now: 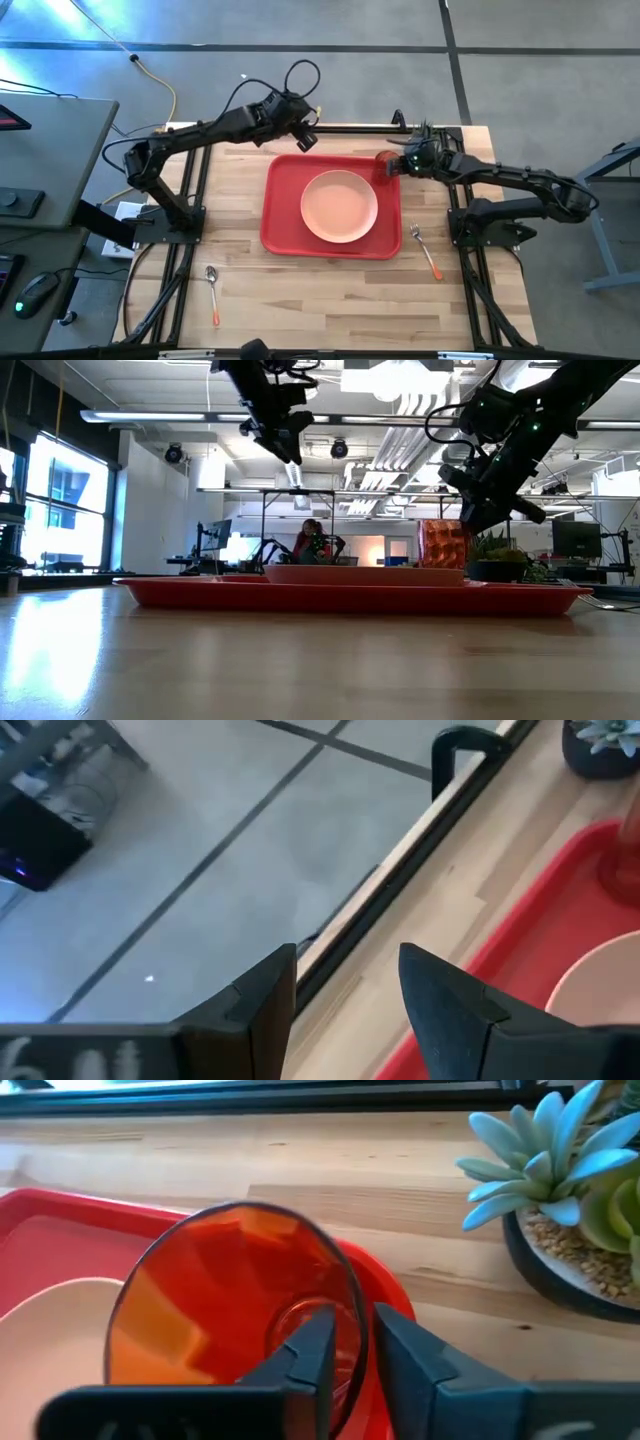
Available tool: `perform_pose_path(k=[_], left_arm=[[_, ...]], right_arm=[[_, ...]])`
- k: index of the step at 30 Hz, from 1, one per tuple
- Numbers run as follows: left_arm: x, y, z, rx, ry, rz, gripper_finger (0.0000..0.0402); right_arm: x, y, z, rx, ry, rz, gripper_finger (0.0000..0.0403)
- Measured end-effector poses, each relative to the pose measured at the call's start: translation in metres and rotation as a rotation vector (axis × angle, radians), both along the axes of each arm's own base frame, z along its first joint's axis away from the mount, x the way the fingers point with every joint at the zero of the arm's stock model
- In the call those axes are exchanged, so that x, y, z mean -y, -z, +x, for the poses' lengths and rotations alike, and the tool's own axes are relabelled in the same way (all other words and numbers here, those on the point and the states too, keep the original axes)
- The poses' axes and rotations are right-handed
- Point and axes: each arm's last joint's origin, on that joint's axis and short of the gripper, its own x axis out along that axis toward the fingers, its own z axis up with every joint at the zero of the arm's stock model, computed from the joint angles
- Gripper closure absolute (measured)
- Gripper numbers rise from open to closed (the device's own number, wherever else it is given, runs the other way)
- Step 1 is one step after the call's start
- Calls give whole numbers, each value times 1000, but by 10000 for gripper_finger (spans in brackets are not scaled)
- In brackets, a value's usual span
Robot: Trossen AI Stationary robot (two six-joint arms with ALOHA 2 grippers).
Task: Pick and place plate/cup/fork/spoon on tray
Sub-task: Put the orange cup on the top right of the light orange plate, then put the white orange fork on the left side of the light orange plate
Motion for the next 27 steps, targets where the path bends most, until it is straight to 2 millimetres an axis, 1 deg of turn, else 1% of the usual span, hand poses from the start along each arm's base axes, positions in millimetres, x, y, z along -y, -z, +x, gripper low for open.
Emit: perform_pose_path(k=[3, 7, 10, 13, 16, 19, 21, 23, 25, 27], left_arm=[[-5, 1, -3, -8, -12, -8, 236], [-11, 4, -8, -28, -31, -19, 236], [-12, 13, -10, -35, -52, -41, 236], [-11, 25, -11, -64, -32, -68, 236], [-8, 39, -10, -100, 64, -101, 236], [-5, 51, -9, -101, 122, -115, 236], [-4, 58, -8, -90, 133, -107, 236], [-4, 64, -8, -87, 132, -105, 236], [-4, 65, -8, -74, 123, -110, 236], [-3, 67, -9, -71, 126, -125, 236]], right_arm=[[-1, -4, 2, -3, -12, 4, 315], [-4, -22, 10, 22, -26, -24, 281], [-6, -45, 15, 13, 15, -74, 268], [-10, -74, 18, -29, 10, -132, 266], [-20, -102, 19, -78, -53, -161, 265], [-33, -123, 17, -115, -133, -146, 265], [-43, -127, 16, -131, -213, -102, 265], [-57, -123, 16, -157, -302, -30, 265], [-72, -113, 17, -176, -348, 37, 265], [-88, -99, 18, -178, -370, 106, 265]])
